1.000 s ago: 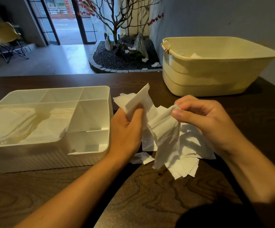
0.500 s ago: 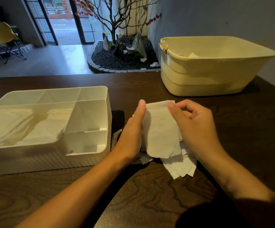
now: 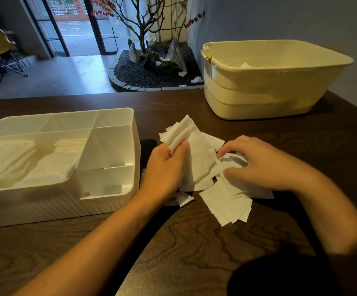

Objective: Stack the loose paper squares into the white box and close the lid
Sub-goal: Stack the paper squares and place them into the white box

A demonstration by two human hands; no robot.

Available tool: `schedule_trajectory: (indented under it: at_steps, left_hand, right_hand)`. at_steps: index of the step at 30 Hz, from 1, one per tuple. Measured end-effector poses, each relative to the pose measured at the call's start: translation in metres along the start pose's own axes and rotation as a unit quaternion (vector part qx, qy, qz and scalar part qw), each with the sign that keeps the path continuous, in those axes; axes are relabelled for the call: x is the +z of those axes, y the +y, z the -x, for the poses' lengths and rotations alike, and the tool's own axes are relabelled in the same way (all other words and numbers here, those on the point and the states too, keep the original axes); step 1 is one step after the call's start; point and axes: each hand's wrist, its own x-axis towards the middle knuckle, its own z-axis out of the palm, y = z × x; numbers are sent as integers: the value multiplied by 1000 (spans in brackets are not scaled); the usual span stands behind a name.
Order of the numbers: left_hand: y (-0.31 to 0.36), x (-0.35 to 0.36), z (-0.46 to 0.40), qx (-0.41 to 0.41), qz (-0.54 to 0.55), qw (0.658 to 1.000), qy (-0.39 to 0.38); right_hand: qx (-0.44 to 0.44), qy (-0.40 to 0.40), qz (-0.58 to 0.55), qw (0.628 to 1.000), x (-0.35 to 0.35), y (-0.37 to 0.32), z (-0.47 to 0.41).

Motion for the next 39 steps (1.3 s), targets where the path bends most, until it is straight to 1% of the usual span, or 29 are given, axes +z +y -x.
schedule_trajectory:
  at_steps: [2,4,8,11,13,14,16,18,20,22,23,24,25,26,28,29,30,31,32,33,35,37,39]
  left_hand:
    - [-3,0,-1,-12,-5,1000,8]
    - [-3,1,0,-12,-13,1000,9]
    - [-1,3,3,3,2,1000,9]
    - [0,2,3,2,7,1000,16]
    - [0,2,3,-1,11,1000,21]
    - [0,2,2,-2,9,1000,21]
    - [0,3,3,6,-3,1000,18]
    - [0,3,5,19,-11,1000,12]
    - [1,4,6,25,-4,1000,11]
    - [2,3,6,32,6,999,9]
    - [3,3,5,34,13,999,10]
    - [3,2,4,33,17,999,10]
    - [3,1,3,29,22,999,11]
    - [3,1,3,23,27,999,11]
    - [4,1,4,15,28,999,7]
    - [3,1,4,11,28,1000,5]
    - [4,1,4,9,25,1000,5]
    - [5,1,3,12,25,1000,6]
    - [7,0,3,17,27,999,6]
    - [7,0,3,22,32,999,5]
    - [11,-1,4,23,37,999,-7]
    - [11,0,5,19,44,998,-32]
    - [12,2,7,12,47,998,-51]
  right_hand:
    - [14,-68,37,997,-3,1,2]
    - [26,-83,48,995,-3,-1,2]
    - [50,-9,5,999,2,-1,-3]
    - [79,80,-46,993,10,3,-9]
    - [74,135,-96,983,11,1,-10]
    - [62,141,-126,980,9,0,-9]
    - [46,117,-207,970,3,-2,-7]
    - [48,90,-295,950,-4,-6,-2]
    - [46,47,-399,915,-9,-9,2]
    - [17,-8,-506,862,-11,-11,5]
    - [-3,-38,-538,842,-12,-11,6]
    - [-21,-61,-548,834,-12,-13,8]
    - [-36,-69,-531,844,-12,-13,9]
    - [-42,-55,-498,864,-10,-14,9]
    - [-29,24,-403,914,-5,-13,6]
    - [-20,74,-362,929,-1,-11,4]
    - [-19,118,-338,934,1,-11,2]
    - [-30,144,-329,933,2,-12,2]
    - [-47,149,-337,929,2,-13,3]
    - [-64,134,-362,920,1,-14,5]
    - [-70,57,-434,896,-2,-19,9]
    - [-44,-23,-472,880,-3,-23,11]
    - [-17,-70,-483,873,-1,-26,13]
